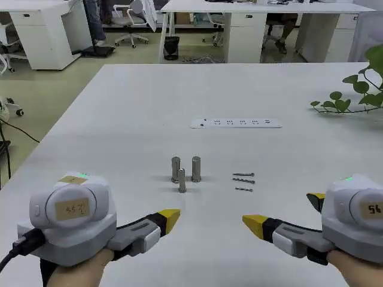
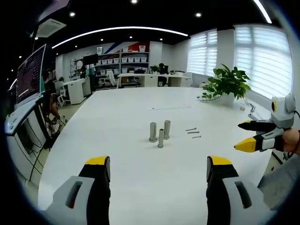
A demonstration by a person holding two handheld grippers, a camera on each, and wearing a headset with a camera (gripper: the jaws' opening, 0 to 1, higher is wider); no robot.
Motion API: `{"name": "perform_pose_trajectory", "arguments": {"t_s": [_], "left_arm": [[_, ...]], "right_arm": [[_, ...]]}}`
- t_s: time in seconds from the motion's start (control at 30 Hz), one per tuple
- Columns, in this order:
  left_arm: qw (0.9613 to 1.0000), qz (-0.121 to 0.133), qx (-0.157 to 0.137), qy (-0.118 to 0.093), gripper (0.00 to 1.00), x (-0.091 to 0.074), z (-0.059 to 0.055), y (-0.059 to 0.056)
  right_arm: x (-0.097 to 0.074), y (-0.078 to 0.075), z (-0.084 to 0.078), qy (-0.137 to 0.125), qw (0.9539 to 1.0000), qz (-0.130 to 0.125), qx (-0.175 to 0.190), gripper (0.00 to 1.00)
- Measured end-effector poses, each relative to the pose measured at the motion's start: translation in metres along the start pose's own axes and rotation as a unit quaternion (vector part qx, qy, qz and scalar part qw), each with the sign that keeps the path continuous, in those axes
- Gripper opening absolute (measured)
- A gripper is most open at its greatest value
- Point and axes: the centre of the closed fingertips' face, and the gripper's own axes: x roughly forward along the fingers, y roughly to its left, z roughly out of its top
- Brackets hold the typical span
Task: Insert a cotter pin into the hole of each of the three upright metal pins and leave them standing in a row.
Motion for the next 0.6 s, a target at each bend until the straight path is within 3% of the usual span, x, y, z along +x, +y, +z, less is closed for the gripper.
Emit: {"name": "perform_pose_trajectory", "arguments": {"t_s": [0.6], "left_arm": [[1.0000, 0.001, 0.006, -0.004, 0.81, -0.0003, 0.0013, 0.0002]], "right_arm": [[0.0007, 0.0040, -0.0015, 0.006, 0.9999, 0.006, -0.014, 0.80]]}}
